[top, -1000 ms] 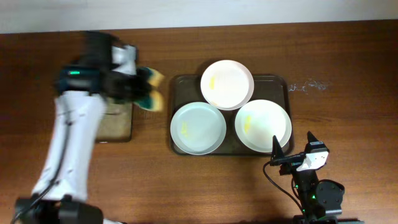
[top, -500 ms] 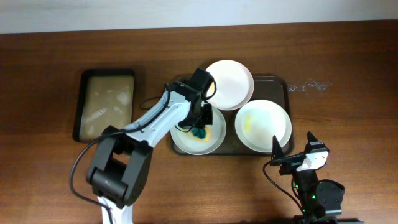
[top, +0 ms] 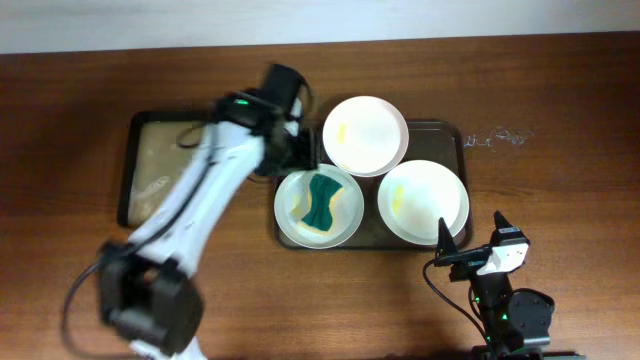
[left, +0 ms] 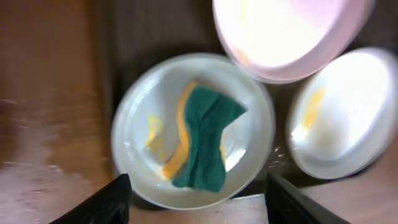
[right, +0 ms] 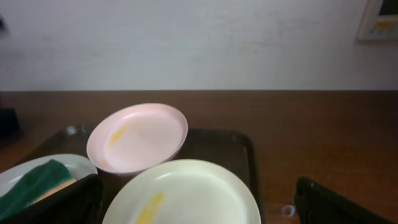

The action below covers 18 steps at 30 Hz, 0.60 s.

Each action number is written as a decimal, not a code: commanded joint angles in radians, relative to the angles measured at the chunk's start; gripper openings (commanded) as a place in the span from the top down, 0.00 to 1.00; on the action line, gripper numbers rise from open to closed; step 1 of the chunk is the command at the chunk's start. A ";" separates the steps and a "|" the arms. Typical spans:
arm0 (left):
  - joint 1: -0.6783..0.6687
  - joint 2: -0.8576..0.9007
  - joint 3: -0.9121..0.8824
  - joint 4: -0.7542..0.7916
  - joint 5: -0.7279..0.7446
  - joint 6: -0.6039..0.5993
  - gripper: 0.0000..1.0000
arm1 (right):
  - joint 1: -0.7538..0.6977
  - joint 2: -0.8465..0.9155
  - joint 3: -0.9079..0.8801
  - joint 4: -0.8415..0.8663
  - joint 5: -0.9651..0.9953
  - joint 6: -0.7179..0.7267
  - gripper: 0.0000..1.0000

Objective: Clean dirty plates on tray and stack at the side
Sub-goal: 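Carry the sponge with the left gripper onto the front-left white plate, then reach the right gripper to the rim of the front-left white plate and grip it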

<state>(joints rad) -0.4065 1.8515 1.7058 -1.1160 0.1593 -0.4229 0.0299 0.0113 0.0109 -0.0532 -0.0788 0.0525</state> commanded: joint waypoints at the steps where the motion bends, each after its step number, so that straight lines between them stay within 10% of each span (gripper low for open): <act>1: 0.104 -0.165 0.031 -0.054 -0.087 0.021 0.34 | 0.009 -0.006 -0.005 0.117 -0.094 0.090 0.02; 4: 0.201 -0.198 0.031 -0.128 -0.186 0.021 0.14 | 0.009 -0.006 -0.005 0.287 -0.474 0.355 0.02; 9: 0.280 -0.195 0.023 -0.185 -0.185 0.021 0.00 | 0.008 -0.004 0.078 0.705 -0.273 0.461 0.02; 18: 0.277 -0.195 0.023 -0.188 -0.182 0.021 0.01 | 0.008 0.605 1.130 -0.752 -0.329 0.120 0.02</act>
<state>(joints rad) -0.1303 1.6531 1.7309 -1.3006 -0.0132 -0.4080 0.0326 0.4030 0.9146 -0.6205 -0.3267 0.2489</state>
